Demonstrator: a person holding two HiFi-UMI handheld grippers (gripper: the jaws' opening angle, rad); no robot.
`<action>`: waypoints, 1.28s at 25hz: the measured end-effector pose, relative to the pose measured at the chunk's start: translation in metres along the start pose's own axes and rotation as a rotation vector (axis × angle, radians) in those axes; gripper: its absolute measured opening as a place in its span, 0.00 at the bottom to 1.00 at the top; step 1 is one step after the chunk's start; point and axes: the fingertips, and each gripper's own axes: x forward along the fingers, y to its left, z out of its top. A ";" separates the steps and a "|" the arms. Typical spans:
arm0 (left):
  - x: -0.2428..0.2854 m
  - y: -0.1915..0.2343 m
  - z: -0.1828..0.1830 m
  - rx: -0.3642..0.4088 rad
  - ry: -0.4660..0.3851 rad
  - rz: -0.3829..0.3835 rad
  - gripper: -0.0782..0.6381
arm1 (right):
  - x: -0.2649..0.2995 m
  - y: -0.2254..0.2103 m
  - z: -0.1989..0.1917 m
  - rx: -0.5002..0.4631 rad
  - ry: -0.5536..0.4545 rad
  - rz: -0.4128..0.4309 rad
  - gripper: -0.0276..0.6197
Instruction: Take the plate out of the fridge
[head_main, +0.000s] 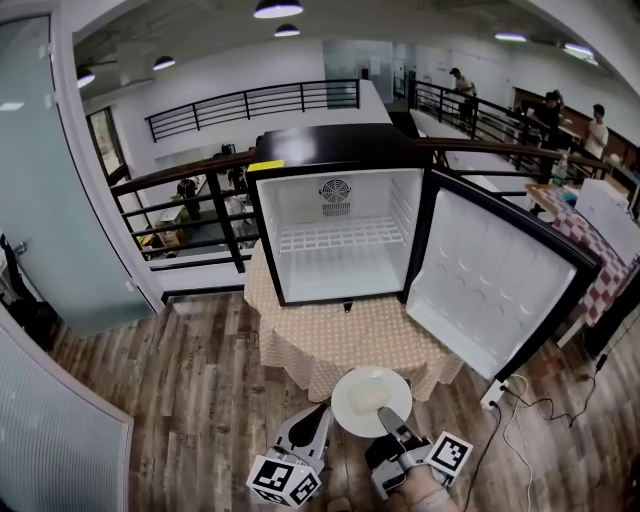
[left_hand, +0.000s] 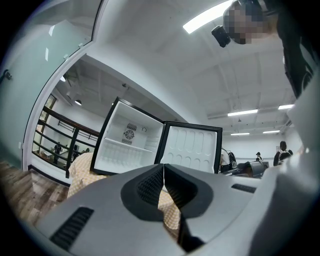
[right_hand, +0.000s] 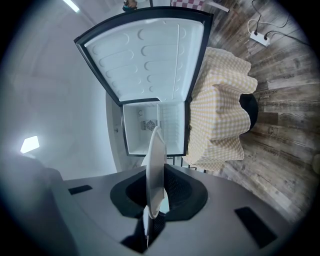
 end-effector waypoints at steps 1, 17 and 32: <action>-0.001 -0.002 0.000 0.001 -0.001 0.002 0.12 | -0.001 0.001 0.001 0.000 0.002 0.001 0.13; -0.021 -0.027 -0.003 0.010 -0.011 0.061 0.12 | -0.027 0.005 -0.005 0.016 0.060 0.010 0.13; -0.041 -0.052 -0.006 0.034 -0.018 0.108 0.12 | -0.051 0.008 -0.012 0.037 0.114 0.016 0.13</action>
